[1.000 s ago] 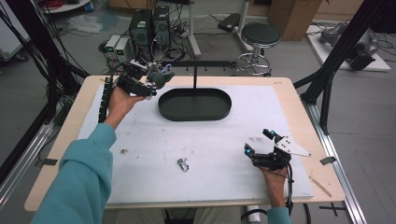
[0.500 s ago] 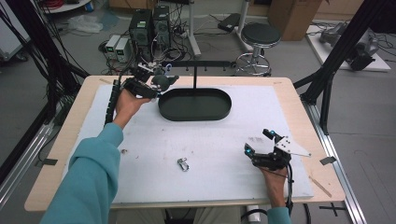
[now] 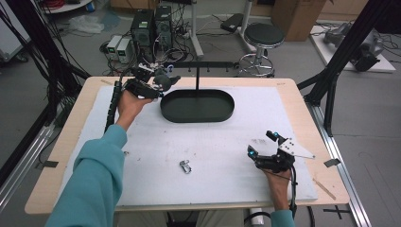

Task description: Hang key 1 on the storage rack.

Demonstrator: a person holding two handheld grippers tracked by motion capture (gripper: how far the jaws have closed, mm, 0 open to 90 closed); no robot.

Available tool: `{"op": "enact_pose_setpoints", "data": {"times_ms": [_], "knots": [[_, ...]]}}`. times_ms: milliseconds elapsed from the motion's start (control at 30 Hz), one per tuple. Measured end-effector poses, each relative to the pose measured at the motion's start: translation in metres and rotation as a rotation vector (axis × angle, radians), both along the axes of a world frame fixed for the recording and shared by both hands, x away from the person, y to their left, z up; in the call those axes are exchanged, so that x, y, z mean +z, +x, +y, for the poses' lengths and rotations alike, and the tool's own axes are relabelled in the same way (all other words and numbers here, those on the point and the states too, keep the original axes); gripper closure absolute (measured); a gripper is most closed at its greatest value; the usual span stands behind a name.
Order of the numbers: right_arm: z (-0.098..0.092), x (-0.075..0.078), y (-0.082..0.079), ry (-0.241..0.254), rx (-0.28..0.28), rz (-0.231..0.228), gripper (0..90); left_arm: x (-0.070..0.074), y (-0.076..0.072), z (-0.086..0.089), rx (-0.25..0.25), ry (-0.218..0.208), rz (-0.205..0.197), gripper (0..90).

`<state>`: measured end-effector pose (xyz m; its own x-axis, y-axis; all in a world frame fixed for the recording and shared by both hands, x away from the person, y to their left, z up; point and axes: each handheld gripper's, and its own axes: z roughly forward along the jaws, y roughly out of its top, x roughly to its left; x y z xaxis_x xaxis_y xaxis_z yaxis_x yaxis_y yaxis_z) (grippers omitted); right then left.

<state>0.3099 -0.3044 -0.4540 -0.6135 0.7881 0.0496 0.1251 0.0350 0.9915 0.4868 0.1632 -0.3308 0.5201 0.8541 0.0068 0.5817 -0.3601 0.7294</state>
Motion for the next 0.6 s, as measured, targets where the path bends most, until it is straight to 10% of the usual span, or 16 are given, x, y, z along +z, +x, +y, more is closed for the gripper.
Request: {"op": "enact_pose_setpoints", "data": {"times_ms": [200,300,600], "knots": [[0.000,0.000,0.000,0.001,0.000,0.002,1.2,-0.001,0.000,0.004,-0.030,-0.022,-0.040,23.4],[0.000,0.000,0.000,-0.002,-0.001,-0.001,1.2,0.000,-0.007,0.008,-0.060,-0.075,-0.173,5.7],[0.000,0.000,0.000,-0.001,-0.002,-0.003,1.2,0.013,-0.026,0.016,-0.163,-0.174,-0.290,1.7]]}}
